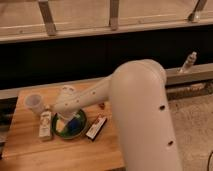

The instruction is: Place the white sponge in the ceramic cup

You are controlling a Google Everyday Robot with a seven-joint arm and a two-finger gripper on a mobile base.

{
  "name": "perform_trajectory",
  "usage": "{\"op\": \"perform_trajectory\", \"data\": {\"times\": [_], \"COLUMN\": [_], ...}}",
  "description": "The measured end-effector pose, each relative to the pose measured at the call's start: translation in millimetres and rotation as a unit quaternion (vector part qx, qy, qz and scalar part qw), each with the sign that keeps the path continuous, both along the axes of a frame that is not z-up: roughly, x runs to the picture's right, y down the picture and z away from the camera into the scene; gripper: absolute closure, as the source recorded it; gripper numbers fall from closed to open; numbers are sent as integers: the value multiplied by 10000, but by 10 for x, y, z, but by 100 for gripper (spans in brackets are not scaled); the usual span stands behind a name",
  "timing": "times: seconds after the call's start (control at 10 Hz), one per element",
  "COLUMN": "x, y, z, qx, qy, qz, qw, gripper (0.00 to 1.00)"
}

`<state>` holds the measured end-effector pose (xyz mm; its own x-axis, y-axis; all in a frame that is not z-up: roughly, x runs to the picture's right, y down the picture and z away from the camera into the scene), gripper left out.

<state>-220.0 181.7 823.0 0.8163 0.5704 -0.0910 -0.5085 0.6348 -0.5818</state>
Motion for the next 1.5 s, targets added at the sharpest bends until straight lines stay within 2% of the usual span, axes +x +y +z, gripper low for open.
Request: {"op": "perform_trajectory", "data": {"times": [0.1, 0.2, 1.2, 1.3, 1.5], "x": [42, 45, -67, -64, -92], "y": [3, 20, 176, 178, 199], "z": [31, 42, 155, 176, 183], "qx": [-117, -166, -159, -137, 15], "qy": [-425, -558, -551, -529, -379], "qz": [273, 362, 303, 279, 145], "qw": [9987, 9976, 9979, 9981, 9992], "gripper": [20, 20, 20, 22, 41]}}
